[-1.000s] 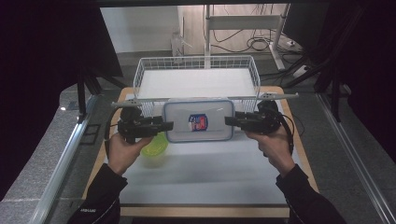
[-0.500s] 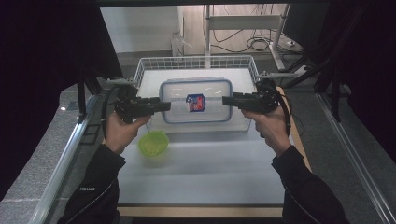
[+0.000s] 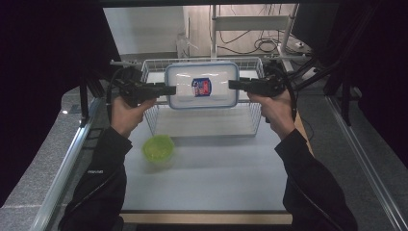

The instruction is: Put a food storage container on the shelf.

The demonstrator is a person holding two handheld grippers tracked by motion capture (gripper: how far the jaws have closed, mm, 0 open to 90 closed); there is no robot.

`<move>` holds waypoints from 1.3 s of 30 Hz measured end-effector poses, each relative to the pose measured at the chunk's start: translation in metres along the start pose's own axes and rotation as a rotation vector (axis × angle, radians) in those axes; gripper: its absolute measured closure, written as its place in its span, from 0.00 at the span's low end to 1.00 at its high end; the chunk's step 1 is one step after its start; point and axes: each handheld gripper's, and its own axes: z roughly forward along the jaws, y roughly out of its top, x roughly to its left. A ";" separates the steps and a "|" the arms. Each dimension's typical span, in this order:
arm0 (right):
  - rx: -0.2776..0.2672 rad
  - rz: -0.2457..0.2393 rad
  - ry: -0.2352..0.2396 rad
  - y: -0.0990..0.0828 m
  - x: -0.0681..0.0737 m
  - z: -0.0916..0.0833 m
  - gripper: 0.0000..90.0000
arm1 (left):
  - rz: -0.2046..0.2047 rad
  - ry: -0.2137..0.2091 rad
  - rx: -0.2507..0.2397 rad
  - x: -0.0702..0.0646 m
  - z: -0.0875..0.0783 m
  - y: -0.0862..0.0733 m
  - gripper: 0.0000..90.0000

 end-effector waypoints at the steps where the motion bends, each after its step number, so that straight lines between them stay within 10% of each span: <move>1: 0.004 0.006 -0.001 0.002 -0.001 0.001 0.59 | -0.004 0.000 0.000 0.002 0.001 0.002 0.56; 24: 0.012 0.074 -0.012 0.015 -0.026 0.028 0.58 | -0.063 0.006 -0.008 0.032 0.016 0.010 0.55; 39: 0.000 0.075 -0.028 0.009 -0.031 0.032 0.53 | 0.070 0.153 -0.017 0.020 0.018 0.008 0.54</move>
